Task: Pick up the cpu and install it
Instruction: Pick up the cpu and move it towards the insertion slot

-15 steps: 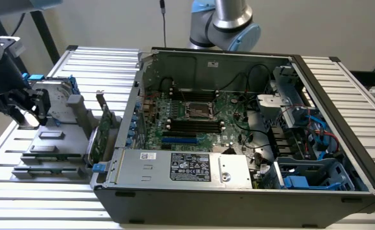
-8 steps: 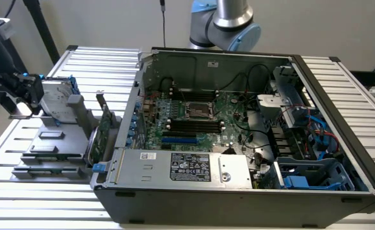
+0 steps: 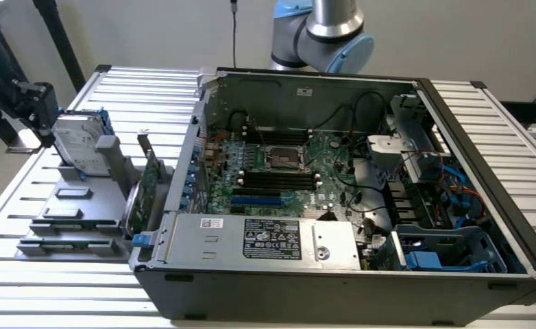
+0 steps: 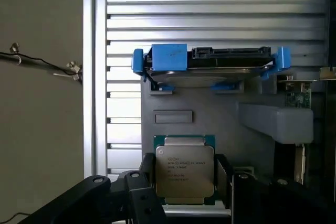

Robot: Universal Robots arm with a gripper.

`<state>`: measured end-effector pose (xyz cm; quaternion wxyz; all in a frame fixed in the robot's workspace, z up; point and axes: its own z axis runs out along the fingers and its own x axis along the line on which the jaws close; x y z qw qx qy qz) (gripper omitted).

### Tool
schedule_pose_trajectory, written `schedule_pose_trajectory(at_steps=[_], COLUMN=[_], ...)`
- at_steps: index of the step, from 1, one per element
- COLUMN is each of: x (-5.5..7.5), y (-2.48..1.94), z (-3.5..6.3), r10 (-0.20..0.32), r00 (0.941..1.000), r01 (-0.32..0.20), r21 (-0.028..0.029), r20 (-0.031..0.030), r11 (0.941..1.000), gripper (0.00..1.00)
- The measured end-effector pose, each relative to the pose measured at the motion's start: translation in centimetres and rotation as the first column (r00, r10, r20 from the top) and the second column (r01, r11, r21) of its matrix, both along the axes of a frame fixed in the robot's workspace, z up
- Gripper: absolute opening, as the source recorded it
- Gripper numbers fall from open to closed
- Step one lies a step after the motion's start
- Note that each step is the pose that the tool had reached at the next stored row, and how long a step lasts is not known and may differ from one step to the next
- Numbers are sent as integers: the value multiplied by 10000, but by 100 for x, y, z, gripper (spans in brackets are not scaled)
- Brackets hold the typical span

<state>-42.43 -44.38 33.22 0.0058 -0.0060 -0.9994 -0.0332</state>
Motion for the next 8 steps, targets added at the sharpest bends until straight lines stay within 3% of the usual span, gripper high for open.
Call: schedule_pose_trajectory(at_steps=[8], x=[253], y=[7], z=[365], r10=[14], r00=[10000], r01=[-14], r21=[-1], r20=[-9], r11=[10000], gripper=[55])
